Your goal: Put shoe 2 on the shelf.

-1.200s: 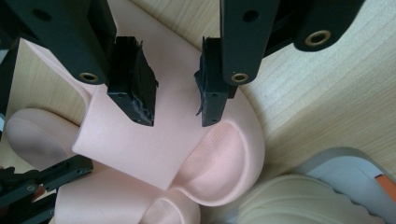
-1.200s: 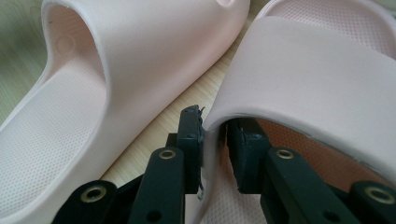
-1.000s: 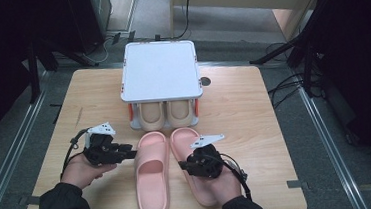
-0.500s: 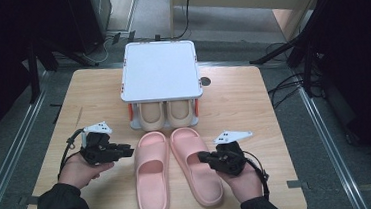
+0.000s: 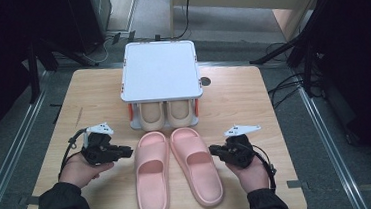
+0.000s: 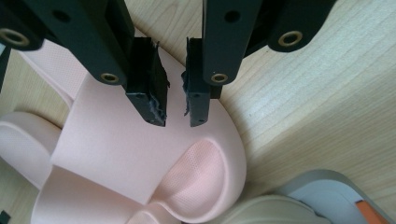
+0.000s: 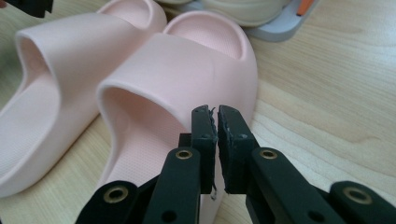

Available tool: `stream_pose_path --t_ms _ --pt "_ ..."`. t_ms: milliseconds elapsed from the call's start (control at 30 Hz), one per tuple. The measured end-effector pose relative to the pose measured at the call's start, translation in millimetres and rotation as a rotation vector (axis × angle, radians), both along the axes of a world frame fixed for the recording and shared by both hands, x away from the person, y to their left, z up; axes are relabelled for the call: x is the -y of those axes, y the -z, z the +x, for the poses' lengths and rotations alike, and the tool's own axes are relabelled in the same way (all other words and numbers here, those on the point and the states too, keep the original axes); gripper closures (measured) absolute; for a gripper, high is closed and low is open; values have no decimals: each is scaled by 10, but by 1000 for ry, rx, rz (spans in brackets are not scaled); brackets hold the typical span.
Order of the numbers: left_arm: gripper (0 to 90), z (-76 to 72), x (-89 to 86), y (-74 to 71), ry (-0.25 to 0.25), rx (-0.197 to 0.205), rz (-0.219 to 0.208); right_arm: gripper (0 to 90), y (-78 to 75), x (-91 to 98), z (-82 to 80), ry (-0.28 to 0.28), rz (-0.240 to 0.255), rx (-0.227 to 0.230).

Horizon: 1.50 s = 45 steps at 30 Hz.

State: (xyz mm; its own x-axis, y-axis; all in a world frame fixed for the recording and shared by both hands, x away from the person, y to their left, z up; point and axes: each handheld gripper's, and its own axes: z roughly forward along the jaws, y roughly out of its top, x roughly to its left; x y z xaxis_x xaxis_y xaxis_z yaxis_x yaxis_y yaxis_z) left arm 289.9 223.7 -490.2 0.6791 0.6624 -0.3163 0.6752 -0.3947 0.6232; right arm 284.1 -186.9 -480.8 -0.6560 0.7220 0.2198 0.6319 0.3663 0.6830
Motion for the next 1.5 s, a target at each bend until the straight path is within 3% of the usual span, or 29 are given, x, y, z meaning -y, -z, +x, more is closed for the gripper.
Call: stream_pose_path --t_ms 100,400,667,967,1367,1433,1500 --pt "774 2 19 55 6 -19 2 859 43 10 24 12 -13 -9" --pt "775 37 109 181 42 -70 65 857 142 -19 95 26 -24 -41" --pt "787 32 148 183 30 -76 50 858 161 -39 105 33 -30 -42" --pt "785 2 205 178 61 -83 55 858 182 -75 102 25 -35 -42" --pt "779 -6 267 181 70 -111 29 860 231 -129 120 25 -12 -47" --pt "755 1 253 165 65 -98 38 841 227 -115 123 37 -9 -55" --pt "740 10 227 119 47 -77 3 832 205 -96 121 39 7 -37"
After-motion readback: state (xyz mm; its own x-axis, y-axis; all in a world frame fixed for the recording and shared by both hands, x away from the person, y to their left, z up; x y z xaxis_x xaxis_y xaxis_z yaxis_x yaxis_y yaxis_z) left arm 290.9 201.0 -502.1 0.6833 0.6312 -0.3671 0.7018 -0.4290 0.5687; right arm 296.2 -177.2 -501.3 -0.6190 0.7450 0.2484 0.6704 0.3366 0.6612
